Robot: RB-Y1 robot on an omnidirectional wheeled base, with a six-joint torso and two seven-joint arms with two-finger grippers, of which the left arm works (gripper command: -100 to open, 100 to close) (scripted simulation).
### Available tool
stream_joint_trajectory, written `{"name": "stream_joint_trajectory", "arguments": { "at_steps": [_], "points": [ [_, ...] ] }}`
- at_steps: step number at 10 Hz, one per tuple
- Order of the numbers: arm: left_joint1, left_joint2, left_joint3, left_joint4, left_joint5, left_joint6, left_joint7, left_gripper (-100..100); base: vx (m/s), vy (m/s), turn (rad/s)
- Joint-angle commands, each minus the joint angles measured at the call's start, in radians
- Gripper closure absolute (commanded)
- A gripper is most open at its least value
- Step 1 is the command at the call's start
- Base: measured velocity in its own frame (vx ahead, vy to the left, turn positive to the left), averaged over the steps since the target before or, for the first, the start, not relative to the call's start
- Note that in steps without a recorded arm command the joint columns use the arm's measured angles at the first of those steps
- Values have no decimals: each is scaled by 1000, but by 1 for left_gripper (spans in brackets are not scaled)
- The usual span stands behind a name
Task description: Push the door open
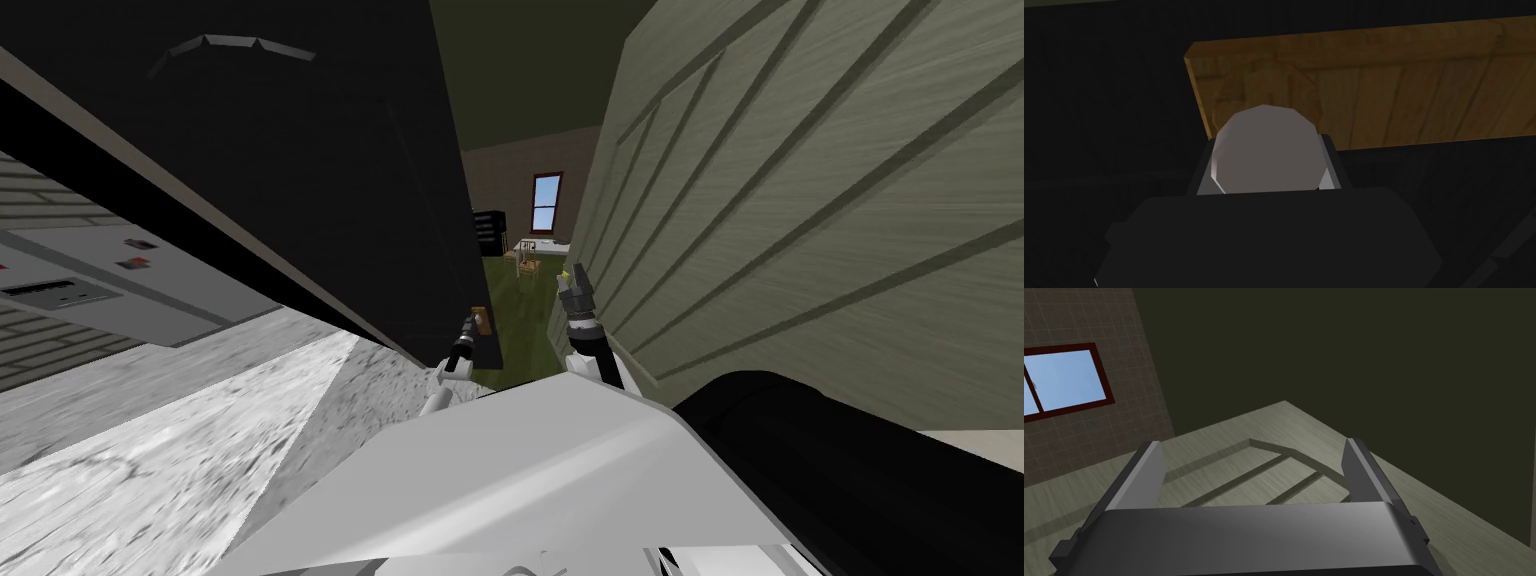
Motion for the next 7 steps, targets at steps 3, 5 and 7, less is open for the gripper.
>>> {"name": "stream_joint_trajectory", "arguments": {
  "at_steps": [3,5,7],
  "points": [
    [-15,17,-6,8,61,-9,-65,100,203,-23,195],
    [-10,15,-12,-1,51,-4,-48,-100,-113,2,13],
    [-6,12,-20,-11,53,2,-44,-100,-206,0,4]
  ]
}}
